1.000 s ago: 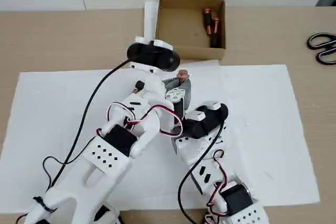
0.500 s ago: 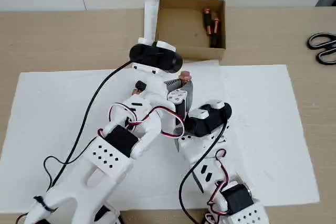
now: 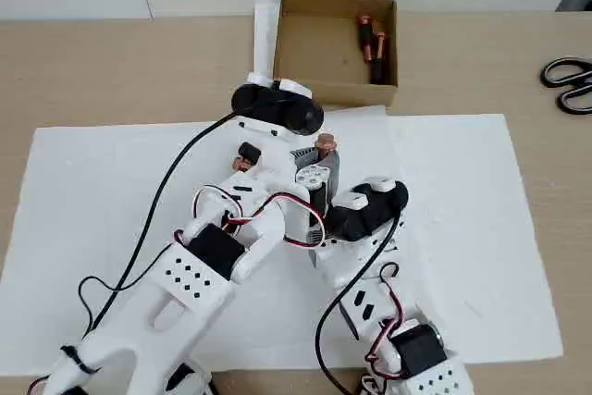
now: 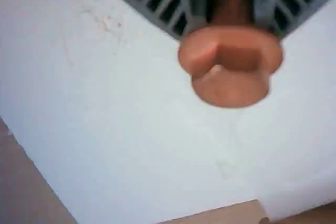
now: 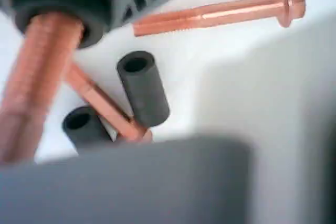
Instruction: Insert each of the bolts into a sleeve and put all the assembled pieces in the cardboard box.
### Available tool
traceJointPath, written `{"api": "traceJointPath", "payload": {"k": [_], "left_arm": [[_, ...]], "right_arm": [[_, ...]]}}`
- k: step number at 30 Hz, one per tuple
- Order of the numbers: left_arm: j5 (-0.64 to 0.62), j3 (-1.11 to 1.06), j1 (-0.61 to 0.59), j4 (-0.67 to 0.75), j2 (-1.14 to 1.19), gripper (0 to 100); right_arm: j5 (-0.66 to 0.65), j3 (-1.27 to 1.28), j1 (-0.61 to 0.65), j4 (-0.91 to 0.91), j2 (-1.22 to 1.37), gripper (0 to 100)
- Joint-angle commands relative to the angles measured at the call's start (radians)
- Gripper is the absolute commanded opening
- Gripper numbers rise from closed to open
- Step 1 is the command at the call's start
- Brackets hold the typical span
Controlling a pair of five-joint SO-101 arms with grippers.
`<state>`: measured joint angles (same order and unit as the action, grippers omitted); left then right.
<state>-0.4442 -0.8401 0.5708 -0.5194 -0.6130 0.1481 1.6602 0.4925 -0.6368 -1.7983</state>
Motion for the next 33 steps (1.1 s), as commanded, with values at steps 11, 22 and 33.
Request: {"api": "traceJointPath", "payload": {"k": [11, 22, 33], "left_arm": [[0.028, 0.018, 0.037, -0.069, -0.035, 1], [0.028, 0.01, 0.032, -0.081, -0.029, 1], [0.071, -0.021, 0.032, -0.083, -0.026, 1]], "right_arm": [[0.012, -0.009, -0.041, 0.03, -0.016, 0.4], [0.012, -0.009, -0.038, 0.028, -0.016, 0.4], [0.012, -0.009, -0.038, 0.027, -0.016, 0.4]]}}
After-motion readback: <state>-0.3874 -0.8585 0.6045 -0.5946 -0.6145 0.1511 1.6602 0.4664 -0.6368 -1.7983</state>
